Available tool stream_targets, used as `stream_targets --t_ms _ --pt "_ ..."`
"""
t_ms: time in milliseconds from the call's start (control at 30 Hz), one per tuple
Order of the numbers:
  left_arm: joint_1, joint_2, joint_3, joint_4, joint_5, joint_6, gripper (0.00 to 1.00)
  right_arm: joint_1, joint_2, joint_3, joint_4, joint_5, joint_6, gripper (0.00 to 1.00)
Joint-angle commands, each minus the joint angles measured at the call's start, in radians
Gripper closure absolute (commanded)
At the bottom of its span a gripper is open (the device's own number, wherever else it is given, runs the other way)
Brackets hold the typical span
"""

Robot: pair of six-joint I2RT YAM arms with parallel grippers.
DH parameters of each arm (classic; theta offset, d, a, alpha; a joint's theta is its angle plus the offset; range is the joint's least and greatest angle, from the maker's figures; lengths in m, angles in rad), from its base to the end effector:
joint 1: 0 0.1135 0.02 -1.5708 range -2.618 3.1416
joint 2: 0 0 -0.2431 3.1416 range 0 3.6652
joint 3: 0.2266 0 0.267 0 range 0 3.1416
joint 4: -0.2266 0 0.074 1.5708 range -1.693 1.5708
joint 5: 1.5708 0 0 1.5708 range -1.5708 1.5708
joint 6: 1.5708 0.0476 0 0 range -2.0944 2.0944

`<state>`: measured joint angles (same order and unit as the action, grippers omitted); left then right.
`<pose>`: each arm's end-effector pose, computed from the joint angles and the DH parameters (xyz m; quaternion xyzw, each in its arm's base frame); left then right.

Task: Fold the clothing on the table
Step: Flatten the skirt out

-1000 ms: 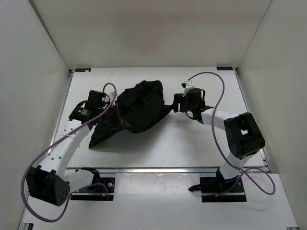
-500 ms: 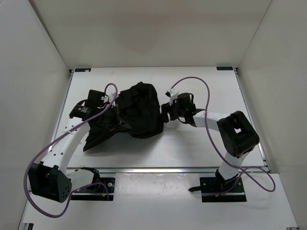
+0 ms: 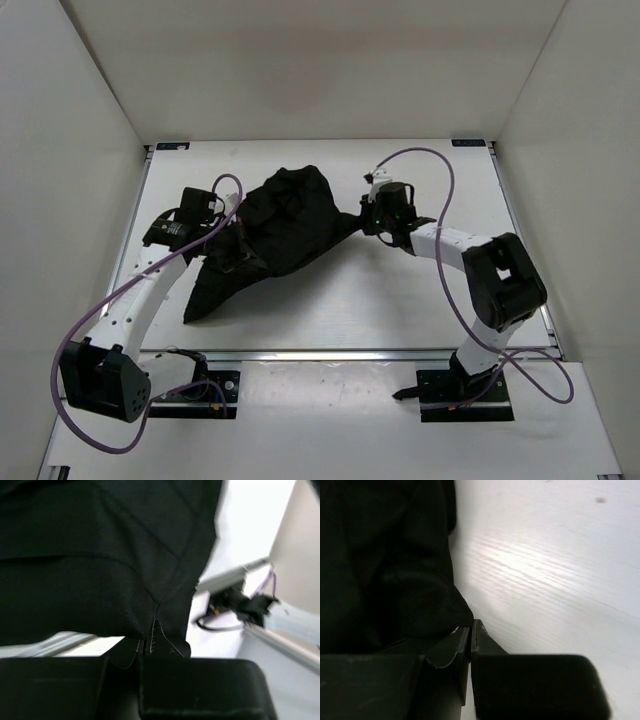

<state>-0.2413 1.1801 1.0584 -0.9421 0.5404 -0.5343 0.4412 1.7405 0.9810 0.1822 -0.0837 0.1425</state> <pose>0.2356 -0.0832 0.2659 -0.0700 0.9327 -0.3306 0.1260 0.3535 0.1713 0.1512 -0.1504 0.8656 0.1722 0.4454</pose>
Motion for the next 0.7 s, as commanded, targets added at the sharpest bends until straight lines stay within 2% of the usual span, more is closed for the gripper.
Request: stream_targets --t_ms 0,167,300,467,567,667 --pt "0.033 -0.031 0.025 -0.061 -0.117 0.039 1.00 -0.145 -0.140 0.028 -0.015 0.162 0.046 1.00" --pt "0.069 -0.020 0.022 -0.047 -0.224 0.053 1.00 -0.260 -0.378 -0.044 -0.098 0.186 0.002 1.00" --pt "0.043 0.001 0.000 0.000 -0.203 0.050 1.00 -0.340 -0.502 -0.160 -0.153 0.102 0.011 1.00" --pt "0.014 0.015 -0.021 0.017 -0.180 0.071 1.00 -0.317 -0.614 -0.326 -0.155 0.114 0.061 1.00" --pt "0.013 0.032 0.003 -0.013 -0.183 0.108 1.00 -0.282 -0.677 -0.346 -0.182 0.131 0.074 1.00" --pt "-0.004 0.062 0.078 -0.049 -0.261 0.125 1.00 -0.286 -0.719 -0.305 -0.274 0.130 0.078 1.00"
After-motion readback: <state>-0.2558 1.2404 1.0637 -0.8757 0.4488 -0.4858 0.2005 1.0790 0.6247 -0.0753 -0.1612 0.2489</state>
